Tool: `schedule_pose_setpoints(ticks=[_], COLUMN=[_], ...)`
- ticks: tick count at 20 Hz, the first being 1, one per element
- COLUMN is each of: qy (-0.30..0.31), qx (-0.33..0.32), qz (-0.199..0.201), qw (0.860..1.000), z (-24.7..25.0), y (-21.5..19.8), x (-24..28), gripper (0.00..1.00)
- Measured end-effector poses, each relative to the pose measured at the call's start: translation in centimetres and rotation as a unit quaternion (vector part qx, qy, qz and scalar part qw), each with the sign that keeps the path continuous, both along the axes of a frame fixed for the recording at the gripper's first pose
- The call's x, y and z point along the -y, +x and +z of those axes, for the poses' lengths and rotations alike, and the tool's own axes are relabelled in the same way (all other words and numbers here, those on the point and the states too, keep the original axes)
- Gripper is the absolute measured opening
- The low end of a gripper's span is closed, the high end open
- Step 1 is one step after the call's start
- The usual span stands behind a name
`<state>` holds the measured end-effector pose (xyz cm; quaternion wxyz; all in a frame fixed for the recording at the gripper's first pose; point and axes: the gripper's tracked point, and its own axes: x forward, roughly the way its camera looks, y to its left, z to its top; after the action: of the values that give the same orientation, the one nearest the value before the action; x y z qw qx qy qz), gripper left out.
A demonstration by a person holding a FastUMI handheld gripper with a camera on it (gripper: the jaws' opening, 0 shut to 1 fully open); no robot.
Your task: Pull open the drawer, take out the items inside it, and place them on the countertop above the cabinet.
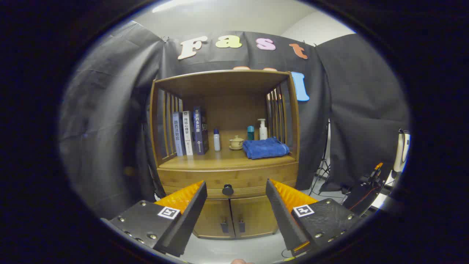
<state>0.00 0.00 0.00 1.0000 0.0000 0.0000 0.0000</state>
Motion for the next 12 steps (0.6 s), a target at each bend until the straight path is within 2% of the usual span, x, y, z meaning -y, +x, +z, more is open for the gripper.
schedule_pose_setpoints(ticks=[12], qy=[0.004], qx=[-0.01], qz=[-0.001], qw=[1.0], z=[-2.5], y=[1.0], x=[0.7], gripper=[0.97])
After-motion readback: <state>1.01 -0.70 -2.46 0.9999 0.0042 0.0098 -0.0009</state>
